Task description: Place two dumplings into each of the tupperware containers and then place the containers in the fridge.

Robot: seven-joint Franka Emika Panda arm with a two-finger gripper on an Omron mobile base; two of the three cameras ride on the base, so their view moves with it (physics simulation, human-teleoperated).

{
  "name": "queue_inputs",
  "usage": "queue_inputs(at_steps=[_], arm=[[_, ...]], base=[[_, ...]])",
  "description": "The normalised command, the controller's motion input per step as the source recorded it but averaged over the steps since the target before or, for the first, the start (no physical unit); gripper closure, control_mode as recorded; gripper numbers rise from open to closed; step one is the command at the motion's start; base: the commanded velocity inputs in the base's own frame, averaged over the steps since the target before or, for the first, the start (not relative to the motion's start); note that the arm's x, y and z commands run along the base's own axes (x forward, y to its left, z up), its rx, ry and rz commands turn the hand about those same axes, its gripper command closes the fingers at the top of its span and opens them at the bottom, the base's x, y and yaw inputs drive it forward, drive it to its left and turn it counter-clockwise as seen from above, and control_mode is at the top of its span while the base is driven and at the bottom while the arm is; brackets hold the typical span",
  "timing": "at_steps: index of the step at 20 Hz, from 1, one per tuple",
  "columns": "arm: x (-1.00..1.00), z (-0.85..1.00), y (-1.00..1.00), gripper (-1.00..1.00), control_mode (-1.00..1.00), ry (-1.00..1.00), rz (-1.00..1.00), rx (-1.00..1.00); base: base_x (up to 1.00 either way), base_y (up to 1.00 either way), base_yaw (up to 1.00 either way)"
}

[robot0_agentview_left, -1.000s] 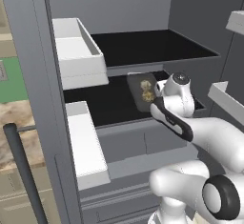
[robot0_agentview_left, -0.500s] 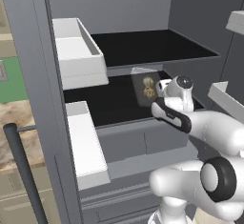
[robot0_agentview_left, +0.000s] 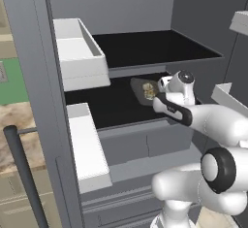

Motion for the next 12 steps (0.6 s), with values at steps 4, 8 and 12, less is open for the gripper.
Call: queue_inputs(at_steps=[4,8,12], arm=[[0.07,0.01,0.0,-1.0,-1.0,-0.14,0.0,0.0],[-0.3,0.0,0.0,-1.0,-1.0,-0.22,0.0,0.0],[-0.62,0.18,0.02,-1.0,-1.0,-0.12,0.0,0.0]], base=[[0.0,0.0,0.0],[0.0,0.0,0.0],[0.0,0.0,0.0]])
